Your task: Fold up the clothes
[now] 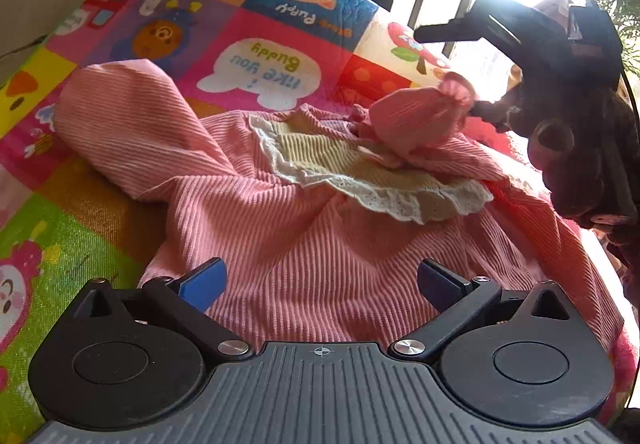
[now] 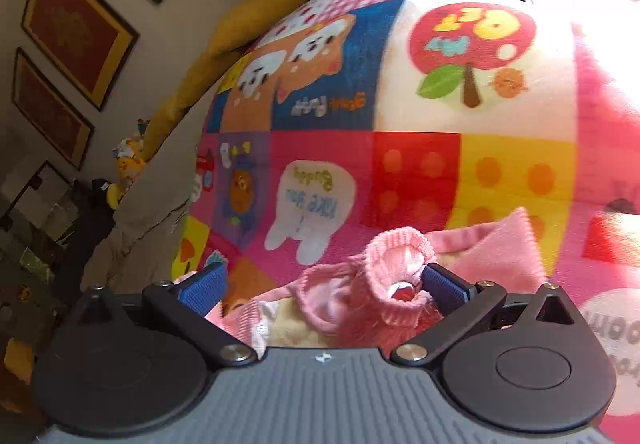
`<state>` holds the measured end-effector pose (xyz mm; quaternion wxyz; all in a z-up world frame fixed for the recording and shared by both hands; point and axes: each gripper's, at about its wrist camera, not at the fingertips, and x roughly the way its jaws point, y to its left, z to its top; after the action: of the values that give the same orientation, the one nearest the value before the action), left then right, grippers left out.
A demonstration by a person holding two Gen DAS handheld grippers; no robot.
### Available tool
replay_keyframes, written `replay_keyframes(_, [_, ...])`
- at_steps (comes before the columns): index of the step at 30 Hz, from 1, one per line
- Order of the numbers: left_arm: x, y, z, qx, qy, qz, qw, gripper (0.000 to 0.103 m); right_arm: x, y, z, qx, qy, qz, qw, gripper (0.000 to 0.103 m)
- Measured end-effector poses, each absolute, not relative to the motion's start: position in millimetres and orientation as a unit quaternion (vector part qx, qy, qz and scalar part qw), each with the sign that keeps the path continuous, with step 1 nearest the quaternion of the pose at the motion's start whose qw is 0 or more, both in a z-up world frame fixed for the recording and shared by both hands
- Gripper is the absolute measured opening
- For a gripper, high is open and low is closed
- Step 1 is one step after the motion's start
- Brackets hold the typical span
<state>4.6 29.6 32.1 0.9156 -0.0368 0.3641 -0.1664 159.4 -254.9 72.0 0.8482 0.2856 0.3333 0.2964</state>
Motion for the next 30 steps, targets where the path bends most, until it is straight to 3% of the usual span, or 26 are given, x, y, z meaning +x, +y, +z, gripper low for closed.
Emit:
replay_keyframes(2, [6, 20, 43, -0.007, 0.346, -0.172, 0.922, 0.103, 155, -231, 94, 0.285, 0.288, 0.41, 0.817, 0.103])
replay_keyframes(6, [14, 7, 52, 0.031, 0.329, -0.17, 0.928, 0.103, 136, -230, 121, 0.25, 0.238, 0.424, 0.837, 0.103])
replay_keyframes(10, [36, -4, 55, 0.022, 0.326, -0.17, 0.93, 0.103, 115, -247, 102, 0.145, 0.234, 0.266, 0.924, 0.103])
replay_keyframes(16, [102, -25, 53, -0.077, 0.355, -0.177, 0.915, 0.103, 86, -304, 60, 0.153, 0.234, 0.14, 0.95, 0.103])
replay_keyframes(21, [135, -46, 32, 0.027, 0.369, -0.086, 0.925, 0.103, 78, -329, 36, 0.166, 0.27, 0.107, 0.942, 0.103])
replay_keyframes(23, [145, -53, 23, 0.082, 0.369, -0.045, 0.925, 0.103, 76, -322, 38, 0.112, 0.282, 0.108, 0.947, 0.103])
replay_keyframes(27, [136, -30, 10, 0.059, 0.388, -0.039, 0.919, 0.103, 86, -288, 43, -0.03, 0.289, 0.103, 0.951, 0.103])
replay_keyframes(30, [131, -19, 8, 0.043, 0.392, -0.038, 0.918, 0.103, 115, -265, 30, -0.081, 0.351, 0.097, 0.928, 0.103])
